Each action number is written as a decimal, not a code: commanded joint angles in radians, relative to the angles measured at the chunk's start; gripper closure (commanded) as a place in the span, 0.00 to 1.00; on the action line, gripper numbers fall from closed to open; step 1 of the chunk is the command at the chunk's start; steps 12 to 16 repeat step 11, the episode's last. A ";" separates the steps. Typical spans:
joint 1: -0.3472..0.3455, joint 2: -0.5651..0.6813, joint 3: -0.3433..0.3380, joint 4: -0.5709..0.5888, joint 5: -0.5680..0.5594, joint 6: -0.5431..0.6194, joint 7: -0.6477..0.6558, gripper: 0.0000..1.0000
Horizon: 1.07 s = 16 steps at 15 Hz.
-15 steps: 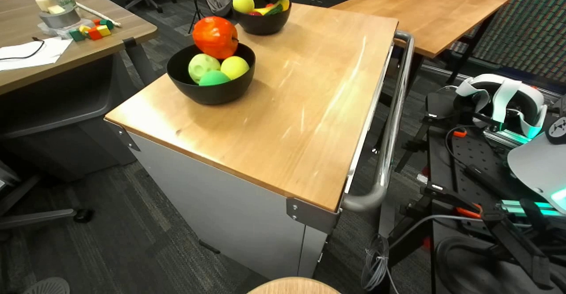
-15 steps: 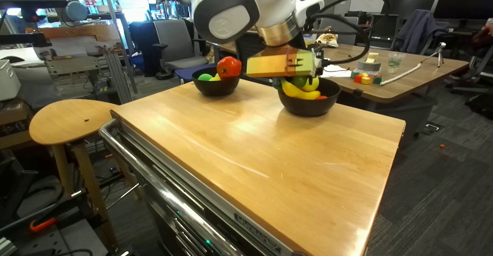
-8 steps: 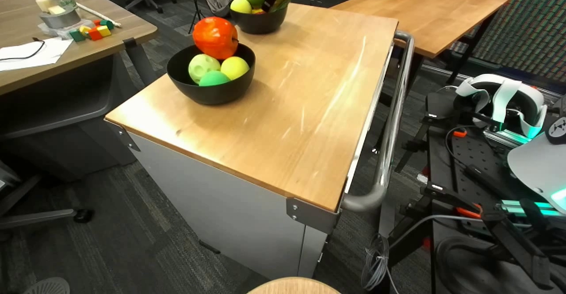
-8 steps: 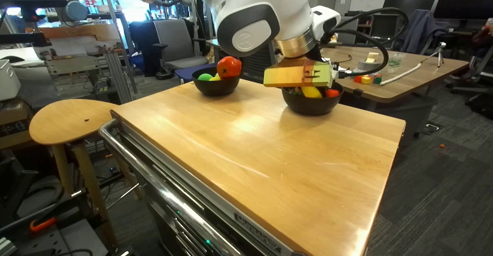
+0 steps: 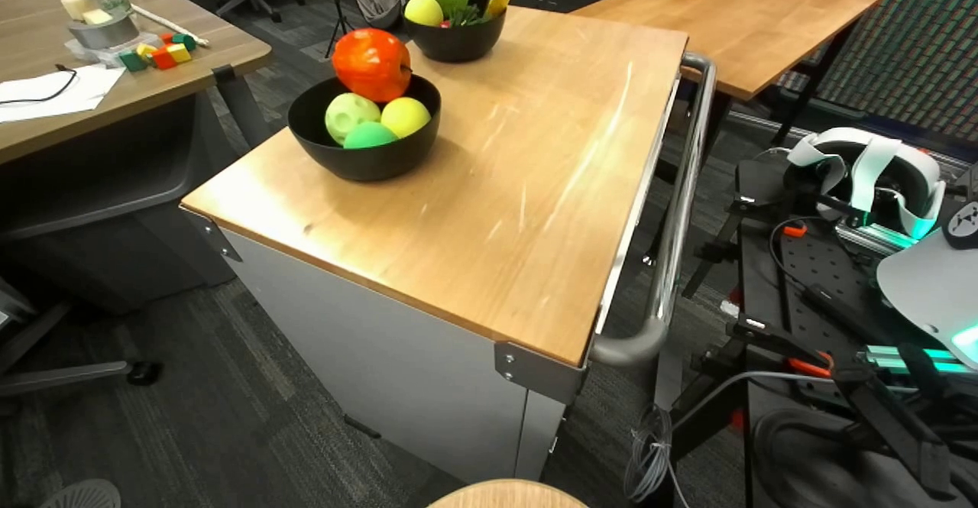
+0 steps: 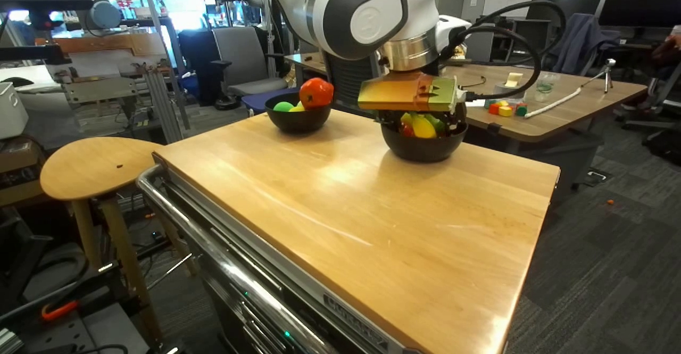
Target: Put the fruits and vegetables in the left bowl then put the remaining fruits and vegetables in the right bowl
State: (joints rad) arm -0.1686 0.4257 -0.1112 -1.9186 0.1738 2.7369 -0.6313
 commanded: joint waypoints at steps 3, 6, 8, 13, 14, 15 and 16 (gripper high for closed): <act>-0.042 -0.205 0.090 -0.076 -0.044 -0.163 -0.006 0.00; -0.016 -0.345 0.090 -0.144 -0.076 -0.139 -0.018 0.00; -0.003 -0.448 0.097 -0.203 -0.060 -0.104 -0.071 0.00; 0.028 -0.422 0.068 -0.155 -0.052 -0.138 -0.074 0.00; 0.028 -0.422 0.068 -0.155 -0.052 -0.138 -0.074 0.00; 0.028 -0.422 0.068 -0.155 -0.052 -0.138 -0.074 0.00; 0.028 -0.422 0.068 -0.155 -0.052 -0.138 -0.074 0.00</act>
